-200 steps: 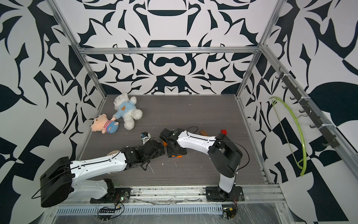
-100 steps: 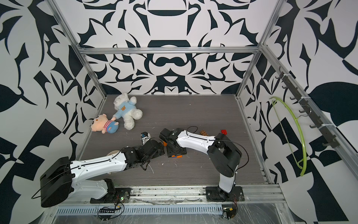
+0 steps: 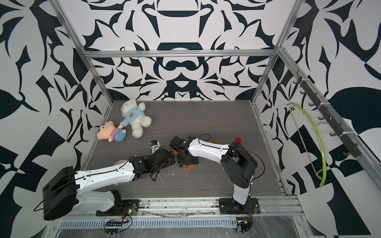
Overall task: Assemble the number 5 with lego
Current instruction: Assemble the lego brick with the lego brick.
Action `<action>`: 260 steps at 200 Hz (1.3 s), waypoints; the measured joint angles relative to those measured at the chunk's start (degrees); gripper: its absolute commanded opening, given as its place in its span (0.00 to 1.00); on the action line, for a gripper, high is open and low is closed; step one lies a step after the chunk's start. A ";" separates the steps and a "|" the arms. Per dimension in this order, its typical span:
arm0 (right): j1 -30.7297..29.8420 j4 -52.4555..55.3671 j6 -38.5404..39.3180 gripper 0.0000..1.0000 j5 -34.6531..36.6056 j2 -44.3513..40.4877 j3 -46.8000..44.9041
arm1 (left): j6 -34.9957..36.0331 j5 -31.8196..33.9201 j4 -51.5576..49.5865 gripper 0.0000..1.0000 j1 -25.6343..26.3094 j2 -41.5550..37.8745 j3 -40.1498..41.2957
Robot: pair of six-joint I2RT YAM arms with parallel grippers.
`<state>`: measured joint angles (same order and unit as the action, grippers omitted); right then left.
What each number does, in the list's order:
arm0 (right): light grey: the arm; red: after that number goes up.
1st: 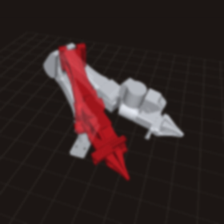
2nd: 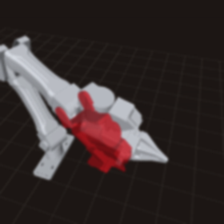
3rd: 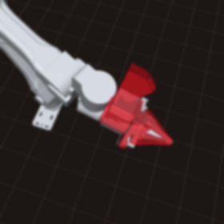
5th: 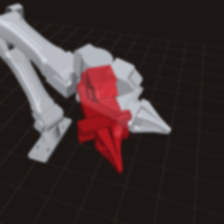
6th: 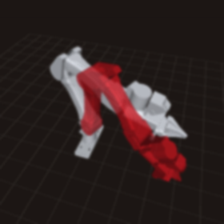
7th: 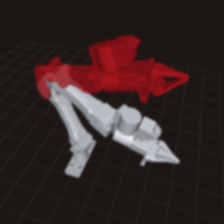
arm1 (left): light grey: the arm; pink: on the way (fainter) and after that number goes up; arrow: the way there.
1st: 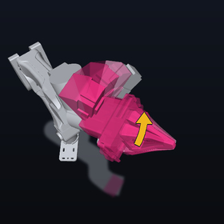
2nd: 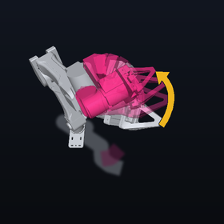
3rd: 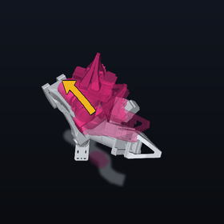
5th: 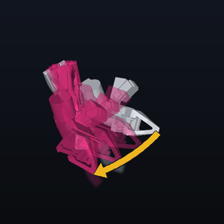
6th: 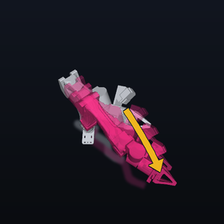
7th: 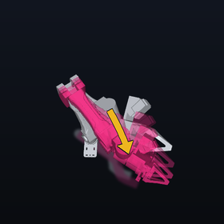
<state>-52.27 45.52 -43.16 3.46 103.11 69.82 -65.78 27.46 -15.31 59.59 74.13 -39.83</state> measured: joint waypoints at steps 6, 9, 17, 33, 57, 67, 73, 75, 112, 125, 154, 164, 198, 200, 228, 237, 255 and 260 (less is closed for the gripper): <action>0.00 0.02 0.00 0.58 0.00 0.00 0.00 | 0.02 0.00 0.00 0.99 0.00 0.00 0.02; 0.00 0.00 0.00 0.58 0.00 0.00 0.00 | 0.02 0.00 0.00 0.99 0.00 -0.02 0.00; 0.00 0.02 0.00 0.59 0.00 -0.02 0.02 | 0.02 0.00 0.00 0.99 0.00 -0.02 0.00; 0.00 0.04 -0.02 0.61 0.00 -0.04 0.04 | 0.02 0.02 0.00 0.99 0.00 -0.02 0.02; 0.00 0.11 0.00 0.66 0.00 -0.09 0.15 | 0.02 0.07 0.00 0.99 0.00 -0.02 0.00; 0.00 0.24 0.00 0.68 0.02 -0.09 0.26 | 0.02 0.15 0.00 0.99 0.00 0.00 0.00; 0.00 0.24 0.02 0.69 0.02 -0.09 0.31 | 0.02 0.22 0.00 0.99 0.00 -0.02 0.02; 0.00 0.22 0.00 0.70 0.02 -0.09 0.33 | 0.02 0.24 0.00 0.99 0.00 -0.02 0.00; 0.00 -0.13 0.02 0.75 0.33 0.13 0.42 | 0.02 0.46 0.00 0.99 0.00 -0.02 0.02; 0.00 -0.15 0.04 0.77 0.48 0.24 0.42 | 0.02 0.46 0.00 0.99 0.00 -0.02 0.02; 0.00 -0.11 0.02 0.77 0.92 0.24 0.42 | 0.02 0.46 0.00 0.99 0.00 -0.02 0.02; 0.00 -0.13 0.02 0.78 1.09 0.24 0.42 | 0.02 0.46 0.00 0.99 0.00 -0.02 0.02; 0.00 -0.09 0.04 0.77 1.40 0.24 0.42 | 0.04 0.46 0.02 0.99 0.00 -0.02 0.00; 0.00 -0.09 0.04 0.77 1.40 0.24 0.42 | 0.02 0.46 0.02 0.99 0.00 -0.02 0.02; 0.00 -0.07 0.04 0.77 1.53 0.24 0.42 | 0.04 0.46 0.02 0.99 0.00 -0.02 0.02; 0.00 -0.09 0.04 0.78 1.51 0.24 0.42 | 0.04 0.46 0.02 0.99 0.00 -0.02 0.02; 0.00 -0.13 0.07 0.78 1.51 0.24 0.42 | 0.09 0.46 0.02 0.99 0.00 -0.02 0.00; 0.00 -0.13 0.07 0.79 1.51 0.22 0.42 | 0.11 0.44 0.02 0.99 0.00 -0.02 0.00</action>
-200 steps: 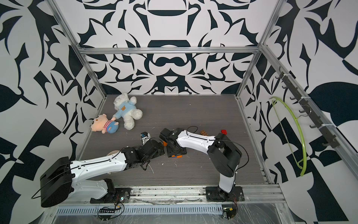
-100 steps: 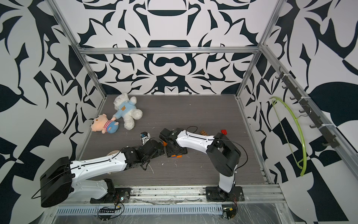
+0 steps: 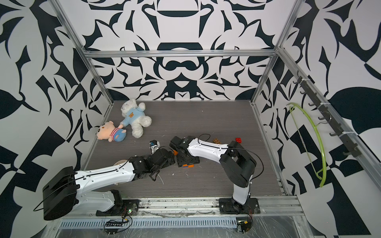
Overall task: Assemble the number 5 with lego
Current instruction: Assemble the lego brick with the lego brick.
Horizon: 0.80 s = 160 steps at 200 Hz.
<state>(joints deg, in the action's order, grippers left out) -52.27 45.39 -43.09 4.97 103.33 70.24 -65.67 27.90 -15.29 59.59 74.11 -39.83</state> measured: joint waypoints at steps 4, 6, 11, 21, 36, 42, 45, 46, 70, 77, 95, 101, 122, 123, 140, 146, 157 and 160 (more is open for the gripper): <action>0.00 0.00 0.00 0.79 0.00 0.00 0.00 | 0.02 0.00 0.00 0.99 0.00 0.00 0.00; 0.00 0.00 0.00 0.79 0.00 0.00 0.00 | 0.02 0.00 0.00 0.99 0.00 0.00 0.02; 0.00 0.00 0.00 0.79 0.00 0.00 0.00 | 0.04 0.00 0.00 0.99 0.00 0.00 0.02; 0.00 -0.02 0.00 0.79 0.00 -0.02 0.00 | 0.04 0.00 0.02 0.99 0.00 0.00 0.00; 0.00 -0.07 0.00 0.79 -0.02 -0.04 0.00 | 0.04 0.00 0.00 0.99 0.00 0.00 0.02; 0.00 -0.09 0.00 0.79 -0.02 -0.07 0.00 | 0.04 0.00 0.00 0.99 0.00 0.00 0.00; 0.00 -0.13 0.00 0.79 -0.02 -0.11 0.00 | 0.04 0.00 0.02 0.99 0.00 0.00 0.00; 0.00 -0.13 0.00 0.79 -0.04 -0.11 0.00 | 0.07 0.00 0.00 0.99 0.00 0.00 0.02; 0.00 -0.31 0.00 0.79 -0.04 -0.22 0.00 | 0.09 0.00 0.00 0.99 0.00 0.00 0.00; 0.00 -0.31 0.00 0.79 -0.04 -0.24 0.00 | 0.09 0.00 0.00 0.99 0.00 0.00 0.00; 0.00 -0.31 0.00 0.78 -0.07 -0.59 0.00 | 0.11 0.00 0.00 0.99 0.00 0.00 0.00; 0.00 -0.33 0.00 0.77 -0.07 -0.87 0.00 | 0.11 0.00 0.00 0.99 0.00 0.00 0.00; 0.00 -0.31 -0.04 0.75 0.15 -1.99 -0.02 | 0.13 0.00 0.00 0.99 0.00 0.00 0.00; 0.00 -0.31 -0.04 0.75 0.15 -2.03 -0.02 | 0.13 0.00 0.00 0.99 0.00 0.02 0.00; 0.00 -0.31 -0.04 0.74 0.26 -2.78 -0.02 | 0.13 0.00 0.00 0.99 0.00 0.02 0.00; 0.00 -0.31 -0.04 0.74 0.26 -2.86 -0.02 | 0.13 -0.02 -0.02 0.99 0.00 0.02 0.00; 0.00 -0.26 -0.04 0.74 0.26 -2.89 -0.02 | 0.13 0.00 0.00 0.99 0.00 0.02 0.00; 0.00 -0.24 -0.04 0.74 0.26 -2.86 -0.02 | 0.13 0.00 0.00 0.99 0.00 0.02 0.00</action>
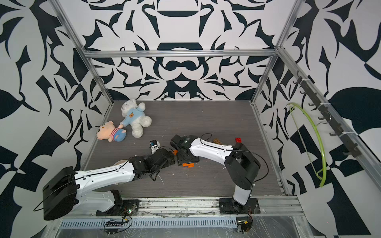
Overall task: Assemble the number 5 with lego
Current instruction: Assemble the lego brick with the lego brick.
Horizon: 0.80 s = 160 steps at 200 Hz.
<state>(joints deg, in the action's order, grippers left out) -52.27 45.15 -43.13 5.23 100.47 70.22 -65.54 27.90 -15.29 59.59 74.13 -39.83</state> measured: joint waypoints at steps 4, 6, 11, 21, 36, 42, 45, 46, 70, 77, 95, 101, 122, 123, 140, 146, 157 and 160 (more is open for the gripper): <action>0.00 0.02 0.00 0.74 -0.02 0.02 0.00 | 0.00 0.00 0.00 0.99 0.00 0.00 0.00; 0.00 0.02 0.00 0.74 -0.02 0.04 0.00 | 0.00 0.00 -0.02 0.99 0.00 0.00 0.00; 0.00 0.00 0.00 0.74 0.00 0.09 0.00 | 0.00 -0.02 0.00 0.99 0.00 0.00 0.00; 0.00 0.02 0.00 0.74 -0.02 0.11 0.00 | 0.00 -0.02 0.00 0.99 0.00 0.00 0.00; 0.00 0.02 0.00 0.75 -0.02 0.13 0.00 | 0.00 -0.02 0.00 0.99 0.00 0.00 0.00; 0.00 0.02 0.00 0.74 -0.02 0.13 0.00 | 0.00 -0.02 0.00 0.99 0.00 0.00 0.00; 0.00 0.02 0.00 0.74 -0.02 0.13 0.00 | 0.00 -0.02 0.00 0.99 0.00 0.00 0.00; 0.00 0.02 0.00 0.74 -0.02 0.15 0.00 | 0.00 -0.02 0.00 0.99 0.00 0.00 0.00; 0.00 0.00 -0.07 0.71 0.00 0.57 -0.02 | 0.20 -0.09 0.02 0.99 0.00 0.07 0.00; 0.00 -0.11 -0.11 0.71 -0.02 0.70 -0.13 | 0.39 -0.22 0.04 0.99 0.00 0.22 0.00; 0.00 -0.22 -0.24 0.71 0.04 0.72 -0.15 | 0.59 -0.70 0.07 0.99 0.00 0.61 0.00; 0.00 -0.24 -0.24 0.70 0.07 0.72 -0.17 | 0.63 -0.85 0.09 0.99 0.00 0.63 0.00; 0.00 -0.42 -0.28 0.68 0.07 0.70 -0.26 | 0.61 -1.16 0.61 0.99 0.00 0.63 0.00; 0.00 -0.44 -0.26 0.68 0.04 0.70 -0.26 | 0.61 -1.16 0.63 0.99 0.00 0.63 0.00; 0.00 -0.48 -0.26 0.67 0.13 0.70 -0.26 | 0.59 -1.27 1.09 0.99 0.00 0.63 0.02; 0.00 -0.48 -0.26 0.67 0.15 0.70 -0.26 | 0.59 -1.31 1.18 0.99 0.00 0.63 0.02; 0.00 -0.48 -0.28 0.66 0.20 0.70 -0.26 | 0.59 -1.36 1.36 0.99 0.00 0.63 0.02; 0.00 -0.46 -0.28 0.65 0.17 0.70 -0.26 | 0.57 -1.36 1.38 0.99 0.00 0.63 0.02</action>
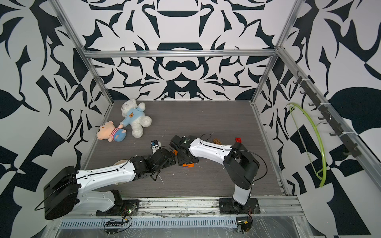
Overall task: Assemble the number 5 with lego
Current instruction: Assemble the lego brick with the lego brick.
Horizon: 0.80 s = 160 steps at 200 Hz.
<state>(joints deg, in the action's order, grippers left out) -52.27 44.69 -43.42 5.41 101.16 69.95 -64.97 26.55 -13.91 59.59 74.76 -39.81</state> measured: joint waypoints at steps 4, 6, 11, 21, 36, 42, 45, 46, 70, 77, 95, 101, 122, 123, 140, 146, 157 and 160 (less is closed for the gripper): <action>0.00 0.00 0.00 0.65 0.02 0.00 0.00 | 0.02 0.00 0.00 0.99 0.00 0.00 0.00; 0.00 0.00 0.02 0.65 0.00 0.00 0.00 | 0.00 0.00 0.00 0.99 0.00 0.00 0.00; 0.00 0.02 0.02 0.65 0.00 0.00 0.00 | 0.00 0.00 0.00 0.99 0.00 0.00 0.00; 0.00 0.02 0.02 0.66 -0.02 0.00 0.00 | 0.00 0.00 0.00 0.99 0.00 0.00 0.00; 0.00 0.04 0.02 0.66 -0.02 0.02 0.00 | 0.00 0.00 0.00 0.99 0.00 0.00 0.00; 0.00 0.02 0.00 0.66 -0.02 0.02 0.00 | 0.00 0.00 0.00 0.99 0.00 0.00 0.00; 0.00 0.02 0.02 0.66 -0.02 0.02 0.00 | 0.00 0.00 0.00 0.99 0.00 0.00 0.00; 0.00 0.04 0.02 0.66 0.00 0.02 0.00 | 0.00 0.00 0.00 0.99 0.00 0.00 0.00; 0.00 0.04 0.02 0.67 -0.02 0.07 0.00 | 0.00 0.00 0.00 0.99 0.00 0.00 0.00; 0.00 0.04 0.00 0.67 -0.02 0.13 0.00 | 0.00 0.00 0.00 0.99 0.00 0.00 0.00; 0.00 0.07 0.00 0.67 0.00 0.15 0.00 | 0.00 0.00 0.00 0.99 0.00 0.00 0.00; 0.00 0.09 0.02 0.67 0.02 0.15 0.02 | 0.00 0.00 0.00 0.99 0.00 0.00 0.00; 0.00 0.15 0.02 0.67 0.02 0.17 0.07 | -0.04 0.02 0.00 0.99 0.00 0.00 0.00; 0.00 0.15 0.02 0.67 0.02 0.17 0.07 | -0.04 0.00 0.00 0.99 0.00 0.00 0.00; 0.00 0.22 0.02 0.67 0.09 0.17 0.07 | -0.09 0.00 0.00 0.99 0.00 0.00 0.00; 0.00 0.22 0.02 0.67 0.11 0.17 0.09 | -0.11 0.02 0.00 0.99 0.00 0.00 0.00; 0.00 0.24 0.02 0.68 0.22 0.20 0.11 | -0.11 0.02 0.00 0.99 0.00 0.00 0.00; 0.00 0.26 0.02 0.68 0.22 0.20 0.11 | -0.13 0.02 0.00 0.99 0.00 0.00 0.00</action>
<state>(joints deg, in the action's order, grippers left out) -52.27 44.95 -43.40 5.63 101.36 70.06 -65.10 26.57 -13.91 59.59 74.76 -39.81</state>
